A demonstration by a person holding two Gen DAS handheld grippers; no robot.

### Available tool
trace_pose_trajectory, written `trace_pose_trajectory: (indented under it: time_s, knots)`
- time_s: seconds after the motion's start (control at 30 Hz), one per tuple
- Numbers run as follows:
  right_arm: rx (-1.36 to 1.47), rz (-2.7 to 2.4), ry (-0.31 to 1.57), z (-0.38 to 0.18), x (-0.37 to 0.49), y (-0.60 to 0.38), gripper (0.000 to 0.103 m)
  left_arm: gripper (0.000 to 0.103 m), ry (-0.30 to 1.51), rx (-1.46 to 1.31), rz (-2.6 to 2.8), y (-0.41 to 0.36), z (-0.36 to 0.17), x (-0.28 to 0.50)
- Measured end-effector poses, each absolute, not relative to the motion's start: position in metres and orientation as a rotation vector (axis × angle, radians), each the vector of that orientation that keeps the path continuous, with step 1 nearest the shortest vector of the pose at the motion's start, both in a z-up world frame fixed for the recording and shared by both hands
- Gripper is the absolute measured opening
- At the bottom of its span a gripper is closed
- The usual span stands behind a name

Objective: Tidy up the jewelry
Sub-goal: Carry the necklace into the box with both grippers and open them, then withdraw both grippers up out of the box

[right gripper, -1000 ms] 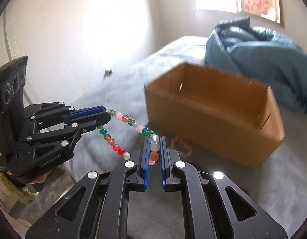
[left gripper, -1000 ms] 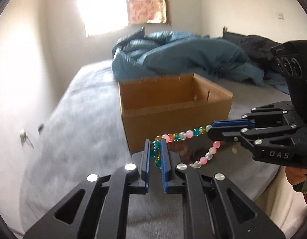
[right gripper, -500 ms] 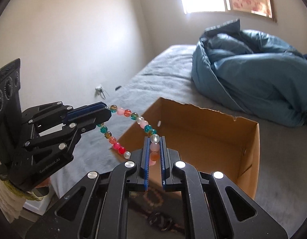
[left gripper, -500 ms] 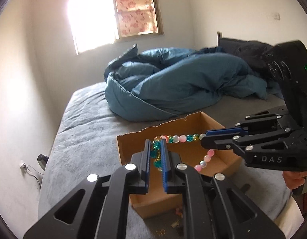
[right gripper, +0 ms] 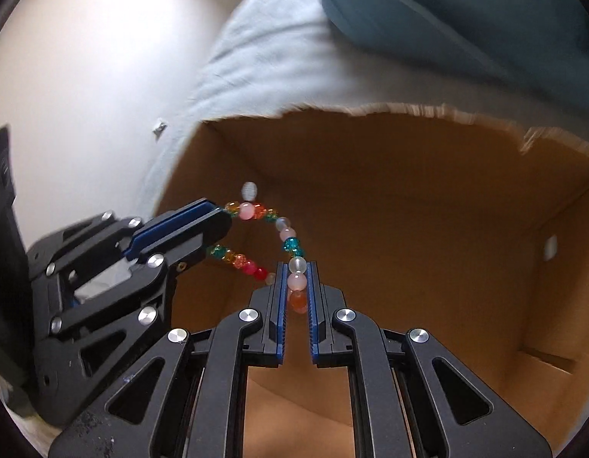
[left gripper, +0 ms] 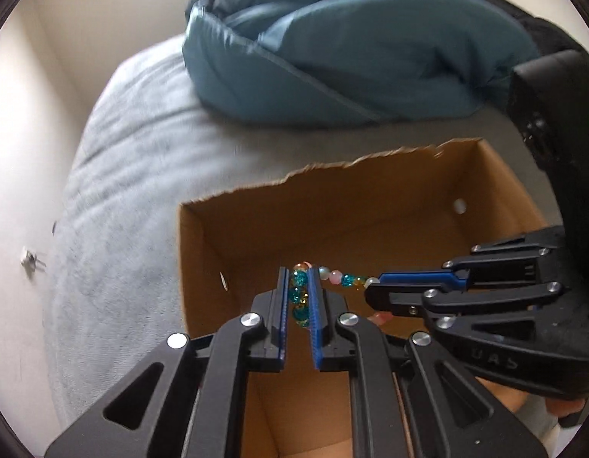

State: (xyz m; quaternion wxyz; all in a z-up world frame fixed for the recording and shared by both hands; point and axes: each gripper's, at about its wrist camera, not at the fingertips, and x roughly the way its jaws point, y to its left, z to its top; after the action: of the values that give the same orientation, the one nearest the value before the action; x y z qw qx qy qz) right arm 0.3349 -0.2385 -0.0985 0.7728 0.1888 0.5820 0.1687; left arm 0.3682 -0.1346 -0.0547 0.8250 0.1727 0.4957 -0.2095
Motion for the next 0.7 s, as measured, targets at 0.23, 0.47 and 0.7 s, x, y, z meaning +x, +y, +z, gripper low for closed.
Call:
trace_pose_trajectory:
  time_s: [0.23,0.47,0.7]
  knots:
    - [0.624,0.361,1.392,-0.144,0.367,-0.245,0.008,0.009,1.145,0.422,-0.380,-0.142,-0.081,0.389]
    - [0.583,0.338,1.388,-0.145,0.373,-0.237,0.014,0.011,1.135,0.434,-0.345,-0.145,-0.082,0.389]
    - [0.444,0.324,1.223,-0.081,0.341,-0.242,0.032,0.017,1.013,0.386,-0.365,-0.132,-0.039,0.358]
